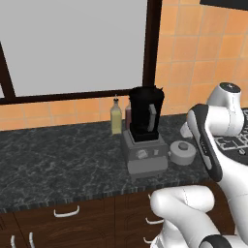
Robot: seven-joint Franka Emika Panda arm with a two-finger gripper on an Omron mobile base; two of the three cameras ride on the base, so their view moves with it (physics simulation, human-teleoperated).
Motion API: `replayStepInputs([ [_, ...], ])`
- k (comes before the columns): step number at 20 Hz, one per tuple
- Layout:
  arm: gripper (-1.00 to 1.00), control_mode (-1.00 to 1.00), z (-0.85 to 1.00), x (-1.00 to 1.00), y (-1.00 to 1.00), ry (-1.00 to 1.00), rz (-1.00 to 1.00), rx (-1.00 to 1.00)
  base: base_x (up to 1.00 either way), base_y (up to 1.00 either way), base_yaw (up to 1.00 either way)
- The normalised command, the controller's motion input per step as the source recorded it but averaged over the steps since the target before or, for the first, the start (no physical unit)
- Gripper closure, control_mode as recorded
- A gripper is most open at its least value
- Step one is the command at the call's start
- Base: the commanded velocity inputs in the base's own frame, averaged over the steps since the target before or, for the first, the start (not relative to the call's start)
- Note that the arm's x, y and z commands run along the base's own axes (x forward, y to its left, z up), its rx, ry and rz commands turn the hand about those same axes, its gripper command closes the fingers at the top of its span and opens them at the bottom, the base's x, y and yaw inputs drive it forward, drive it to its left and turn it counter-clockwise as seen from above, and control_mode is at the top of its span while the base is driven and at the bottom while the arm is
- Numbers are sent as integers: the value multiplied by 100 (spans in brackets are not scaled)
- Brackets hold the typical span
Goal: Close the lid blender by securely placing the lid on top.
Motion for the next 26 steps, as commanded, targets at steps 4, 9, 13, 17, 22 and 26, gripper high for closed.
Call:
replayStepInputs([
  [4, -100, -100, -24, 3, -23, 0, 0, 0, 0, 0, 0],
  [9, -100, -100, -26, 14, -17, 0, 0, 0, 0, 0, 0],
  [13, -100, -100, -32, 21, -21, 0, 0, 0, 0, 0, 0],
  [17, -100, -100, -15, 18, -8, 0, 0, 0, 0, 0, 0],
  [22, -100, -100, -11, 11, 4, 0, 0, 0, 0, 0, 0],
  [26, -100, -100, -11, 13, 0, 0, 0, 0, 0, 0, 0],
])
